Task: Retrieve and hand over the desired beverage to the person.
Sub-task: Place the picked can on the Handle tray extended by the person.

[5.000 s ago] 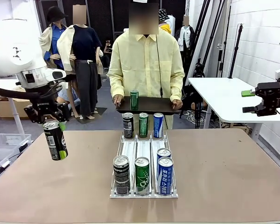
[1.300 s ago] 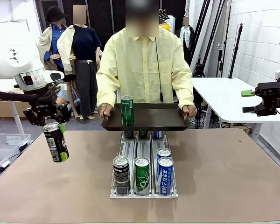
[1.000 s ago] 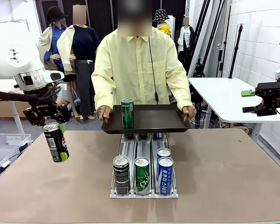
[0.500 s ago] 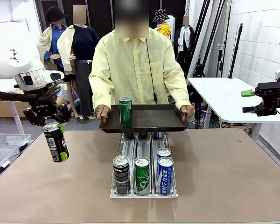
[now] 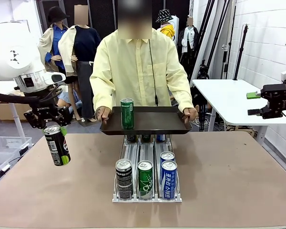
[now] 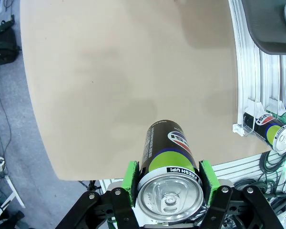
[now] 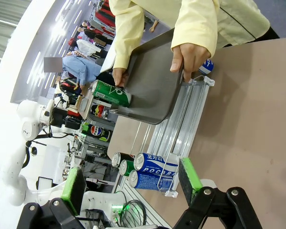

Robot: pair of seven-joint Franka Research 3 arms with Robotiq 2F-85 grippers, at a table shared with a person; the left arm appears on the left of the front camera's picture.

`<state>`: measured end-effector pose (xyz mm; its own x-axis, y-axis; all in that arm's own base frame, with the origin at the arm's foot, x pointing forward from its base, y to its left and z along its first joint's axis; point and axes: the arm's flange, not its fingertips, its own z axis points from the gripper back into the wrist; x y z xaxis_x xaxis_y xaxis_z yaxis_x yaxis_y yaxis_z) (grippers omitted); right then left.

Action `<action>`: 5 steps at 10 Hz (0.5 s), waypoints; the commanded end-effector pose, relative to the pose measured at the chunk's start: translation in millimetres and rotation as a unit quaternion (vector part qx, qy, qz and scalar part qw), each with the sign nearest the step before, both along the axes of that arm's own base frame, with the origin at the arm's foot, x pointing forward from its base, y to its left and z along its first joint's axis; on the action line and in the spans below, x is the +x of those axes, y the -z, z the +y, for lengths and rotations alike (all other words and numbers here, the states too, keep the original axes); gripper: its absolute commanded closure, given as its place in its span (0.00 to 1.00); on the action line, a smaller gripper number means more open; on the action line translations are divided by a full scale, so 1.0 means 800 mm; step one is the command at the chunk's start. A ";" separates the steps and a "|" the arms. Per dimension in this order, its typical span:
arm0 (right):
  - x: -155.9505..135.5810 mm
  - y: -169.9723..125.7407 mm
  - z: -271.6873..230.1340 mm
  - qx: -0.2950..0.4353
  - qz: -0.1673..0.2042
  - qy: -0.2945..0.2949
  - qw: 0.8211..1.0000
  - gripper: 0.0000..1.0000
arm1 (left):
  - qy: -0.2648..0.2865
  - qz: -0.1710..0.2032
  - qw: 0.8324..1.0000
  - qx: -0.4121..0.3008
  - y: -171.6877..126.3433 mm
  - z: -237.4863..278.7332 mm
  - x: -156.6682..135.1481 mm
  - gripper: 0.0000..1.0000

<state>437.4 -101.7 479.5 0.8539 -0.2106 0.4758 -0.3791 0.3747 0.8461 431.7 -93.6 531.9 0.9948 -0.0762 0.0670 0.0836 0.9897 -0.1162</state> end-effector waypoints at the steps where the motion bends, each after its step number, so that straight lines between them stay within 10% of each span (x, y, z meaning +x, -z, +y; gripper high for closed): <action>1: 0.001 -0.002 0.000 0.004 0.000 -0.002 1.000 0.00 | 0.000 -0.008 1.000 0.004 -0.007 0.003 0.000 1.00; 5: 0.001 -0.002 0.000 0.004 0.000 -0.002 1.000 0.00 | 0.004 -0.001 1.000 -0.023 -0.060 -0.013 0.013 1.00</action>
<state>437.4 -101.7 479.5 0.8540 -0.2106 0.4758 -0.3791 0.3747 0.8461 434.3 -99.9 558.2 0.9930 -0.0813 0.0854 0.0927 0.9857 -0.1404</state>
